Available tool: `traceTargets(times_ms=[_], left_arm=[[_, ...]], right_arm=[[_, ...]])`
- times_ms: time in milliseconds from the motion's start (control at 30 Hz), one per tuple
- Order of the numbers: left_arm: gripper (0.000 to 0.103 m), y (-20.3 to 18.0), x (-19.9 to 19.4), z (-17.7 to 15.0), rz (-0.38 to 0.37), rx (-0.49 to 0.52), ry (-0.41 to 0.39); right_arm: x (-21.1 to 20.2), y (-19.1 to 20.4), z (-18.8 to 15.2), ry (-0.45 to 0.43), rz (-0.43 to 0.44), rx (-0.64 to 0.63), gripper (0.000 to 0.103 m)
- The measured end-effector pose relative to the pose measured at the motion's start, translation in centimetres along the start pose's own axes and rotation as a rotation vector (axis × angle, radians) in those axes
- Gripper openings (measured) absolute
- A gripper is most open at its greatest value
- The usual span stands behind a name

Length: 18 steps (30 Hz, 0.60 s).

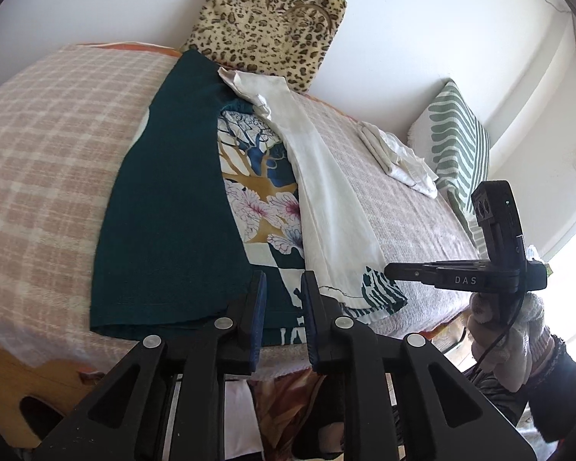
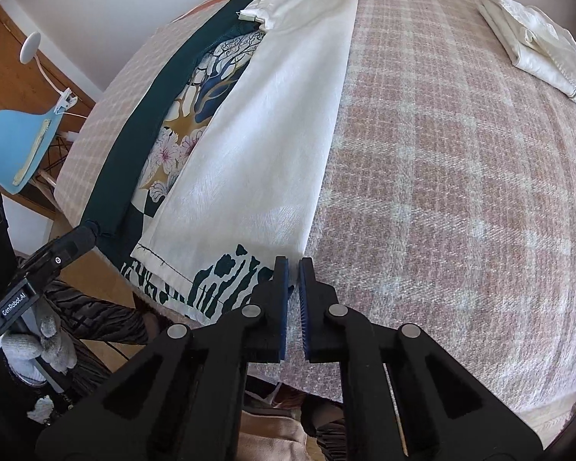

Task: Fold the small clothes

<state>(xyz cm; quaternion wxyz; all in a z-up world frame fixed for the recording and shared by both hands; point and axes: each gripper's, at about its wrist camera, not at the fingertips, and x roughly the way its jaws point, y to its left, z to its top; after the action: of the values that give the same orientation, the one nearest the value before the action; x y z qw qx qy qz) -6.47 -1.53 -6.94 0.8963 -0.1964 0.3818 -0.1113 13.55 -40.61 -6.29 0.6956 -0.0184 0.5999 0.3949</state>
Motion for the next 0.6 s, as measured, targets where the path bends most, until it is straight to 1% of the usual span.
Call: traceTargets(times_ms=[33,67,100,167,233,267,333,400,433,533,600], left_arm=[[0.041,0.6,-1.0,0.4,0.034,0.013,-0.014],[0.046,1.4,-1.9,0.8,0.059,0.017,-0.022],[0.048,2.1,-2.5,1.1,0.072,0.014,-0.022],[0.048,4.0,-3.2,1.7,0.088,-0.016,0.007],[0.048,6.0,-3.1,1.9,0.086,-0.067,0.052],[0.048,6.9,-2.9,2.0,0.077,-0.099,0.077],[0.048,8.6,-2.4,1.7,0.044,-0.167,0.128],[0.048,9.6,-1.7,1.4,0.038,-0.198,0.173],[0.048,10.0,-1.5,1.2,0.038,-0.208,0.183],[0.048,11.1,-0.8,0.9,0.000,-0.262,0.208],[0.048,11.1,-0.8,0.9,-0.017,-0.264,0.204]], right_arm=[[0.0,-0.1,-0.3,-0.003,0.012,0.005,0.007],[-0.1,-0.2,-0.6,-0.008,0.025,0.012,0.008],[-0.3,-0.4,-1.0,-0.012,0.038,0.020,0.011],[-0.6,-0.8,-1.6,-0.025,0.081,0.047,0.017],[-0.7,-1.2,-2.1,-0.033,0.125,0.074,0.026],[-0.7,-1.3,-2.2,-0.036,0.145,0.088,0.028],[-0.7,-1.5,-2.4,-0.045,0.180,0.104,0.036],[-0.6,-1.6,-2.5,-0.053,0.205,0.125,0.038],[-0.6,-1.7,-2.6,-0.055,0.216,0.138,0.038],[-0.5,-2.3,-2.7,-0.062,0.262,0.188,0.039],[-0.4,-2.7,-2.8,-0.062,0.290,0.216,0.039]])
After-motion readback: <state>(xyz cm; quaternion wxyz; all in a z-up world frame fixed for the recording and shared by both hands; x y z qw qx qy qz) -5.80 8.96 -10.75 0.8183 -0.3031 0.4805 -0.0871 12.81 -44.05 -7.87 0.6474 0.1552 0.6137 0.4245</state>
